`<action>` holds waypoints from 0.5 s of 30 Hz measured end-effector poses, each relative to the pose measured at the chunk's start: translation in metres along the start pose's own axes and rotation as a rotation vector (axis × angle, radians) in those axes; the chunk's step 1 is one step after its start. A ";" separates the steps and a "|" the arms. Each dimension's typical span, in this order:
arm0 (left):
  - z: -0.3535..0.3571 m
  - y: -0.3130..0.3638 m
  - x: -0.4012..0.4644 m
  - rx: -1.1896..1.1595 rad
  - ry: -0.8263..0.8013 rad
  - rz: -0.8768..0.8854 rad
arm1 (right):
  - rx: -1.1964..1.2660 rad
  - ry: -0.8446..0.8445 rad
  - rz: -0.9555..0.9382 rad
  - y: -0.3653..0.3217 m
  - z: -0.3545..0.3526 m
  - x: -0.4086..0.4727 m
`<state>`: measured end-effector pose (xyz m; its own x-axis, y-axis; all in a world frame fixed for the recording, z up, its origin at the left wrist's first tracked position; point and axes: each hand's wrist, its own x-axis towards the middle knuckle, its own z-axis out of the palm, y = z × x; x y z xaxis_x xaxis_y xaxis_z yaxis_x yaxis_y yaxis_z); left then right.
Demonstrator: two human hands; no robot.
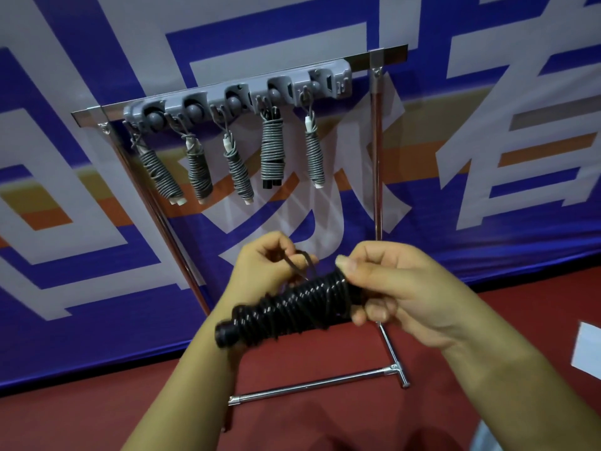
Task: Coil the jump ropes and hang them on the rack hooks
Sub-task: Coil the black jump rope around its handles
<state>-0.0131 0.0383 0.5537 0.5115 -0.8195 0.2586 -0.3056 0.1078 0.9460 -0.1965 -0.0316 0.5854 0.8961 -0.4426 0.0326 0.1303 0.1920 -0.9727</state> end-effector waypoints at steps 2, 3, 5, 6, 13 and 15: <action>-0.005 0.014 0.001 -0.035 -0.031 0.021 | -0.149 -0.005 -0.040 0.005 0.002 0.000; -0.009 0.019 0.001 -0.018 -0.051 0.022 | -0.256 0.014 -0.059 0.009 0.001 0.002; -0.011 0.024 -0.003 0.056 -0.061 0.048 | -0.433 0.080 -0.070 0.017 -0.002 0.006; -0.008 0.028 -0.006 0.071 -0.070 0.086 | -0.476 0.110 -0.061 0.020 -0.003 0.009; -0.009 0.023 -0.018 -0.180 -0.188 0.245 | -0.596 0.289 -0.058 0.031 -0.003 0.019; -0.008 0.021 -0.020 -0.334 -0.138 0.211 | -0.617 0.336 -0.100 0.030 -0.001 0.019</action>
<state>-0.0232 0.0612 0.5697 0.3463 -0.8253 0.4461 -0.1027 0.4393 0.8925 -0.1762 -0.0347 0.5569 0.7000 -0.6977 0.1522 -0.1487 -0.3509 -0.9245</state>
